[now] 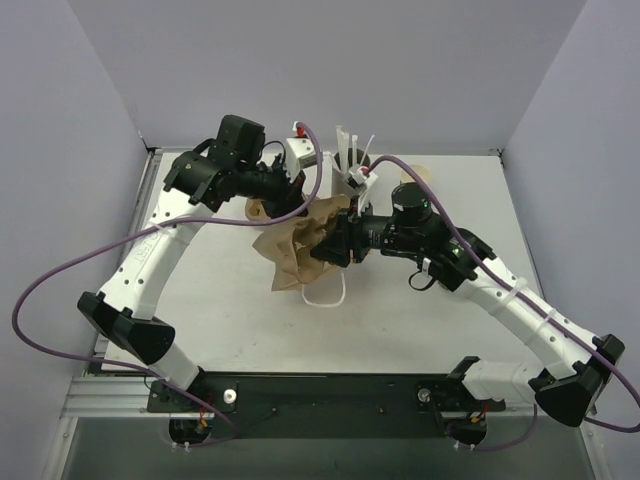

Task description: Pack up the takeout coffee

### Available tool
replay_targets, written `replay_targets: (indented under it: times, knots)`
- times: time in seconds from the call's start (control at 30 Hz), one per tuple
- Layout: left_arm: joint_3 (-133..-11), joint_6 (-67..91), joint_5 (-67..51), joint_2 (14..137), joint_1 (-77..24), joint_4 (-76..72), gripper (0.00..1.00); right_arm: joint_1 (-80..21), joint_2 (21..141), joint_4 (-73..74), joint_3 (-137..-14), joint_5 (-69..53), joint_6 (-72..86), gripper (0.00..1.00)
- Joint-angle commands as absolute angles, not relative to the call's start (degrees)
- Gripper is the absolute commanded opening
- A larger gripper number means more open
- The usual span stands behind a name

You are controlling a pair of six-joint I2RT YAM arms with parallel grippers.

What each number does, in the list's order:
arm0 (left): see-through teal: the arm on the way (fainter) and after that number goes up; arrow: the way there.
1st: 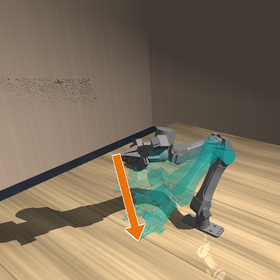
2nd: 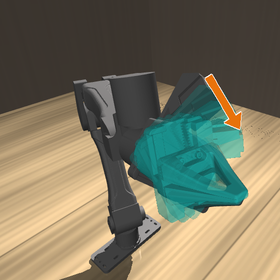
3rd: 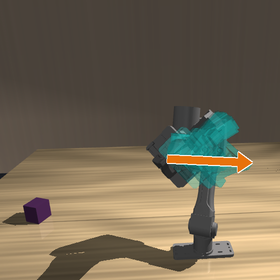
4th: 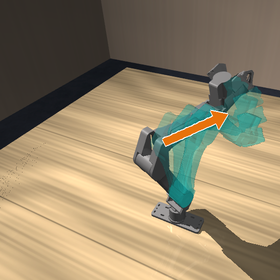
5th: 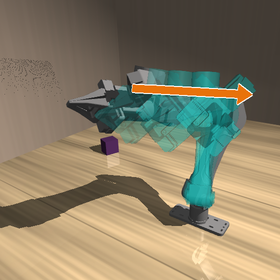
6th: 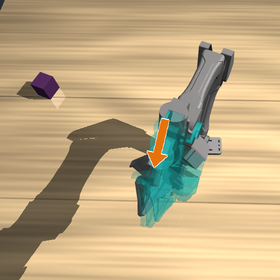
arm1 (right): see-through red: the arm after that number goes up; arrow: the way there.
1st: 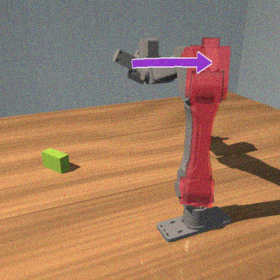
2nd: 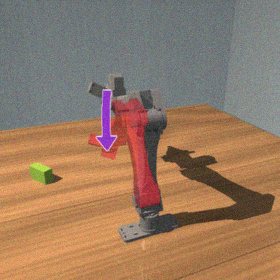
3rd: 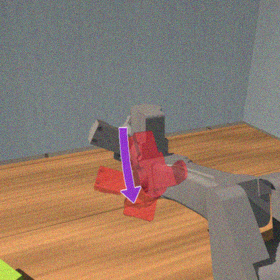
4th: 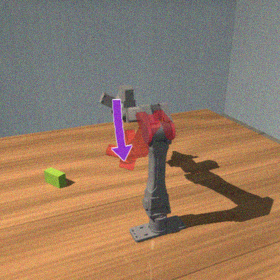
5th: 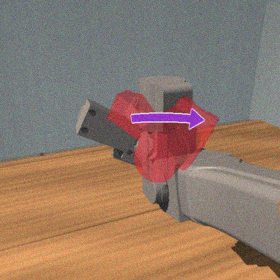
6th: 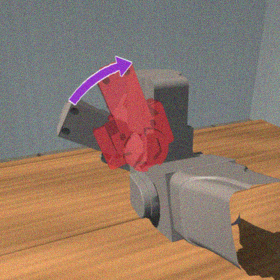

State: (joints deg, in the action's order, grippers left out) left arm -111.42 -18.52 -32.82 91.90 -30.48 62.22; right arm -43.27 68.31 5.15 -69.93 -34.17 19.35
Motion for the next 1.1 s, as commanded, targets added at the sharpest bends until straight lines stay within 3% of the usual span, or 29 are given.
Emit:
replay_targets:
  times: [0.0, 0.4, 0.63, 0.87, 1.07]
  knots:
    - [-114.35, -20.48, -35.25, 90.62, -30.76, 62.4, 0.0, -44.03, 69.43, 11.23, -73.21, -31.38, 12.58, 0.36]
    - [-111.53, -9.15, -27.08, 92.01, -35.15, 58.01, 0.0, -47.1, 74.0, 26.19, -76.29, -10.14, 10.63, 0.37]
    - [-117.41, -0.26, -24.44, 97.99, -36.38, 61.08, 0.0, -50.18, 78.04, 30.66, -79.89, 3.49, 12.48, 0.37]
    - [-117.86, 7.55, -22.07, 100.02, -37.44, 59.85, 0.0, -51.68, 78.75, 31.03, -78.23, 11.41, 13.8, 0.37]
    - [-116.02, 11.51, -17.24, 99.23, -38.76, 58.28, 0.0, -51.59, 76.29, 28.04, -74.88, 8.88, 14.5, 0.38]
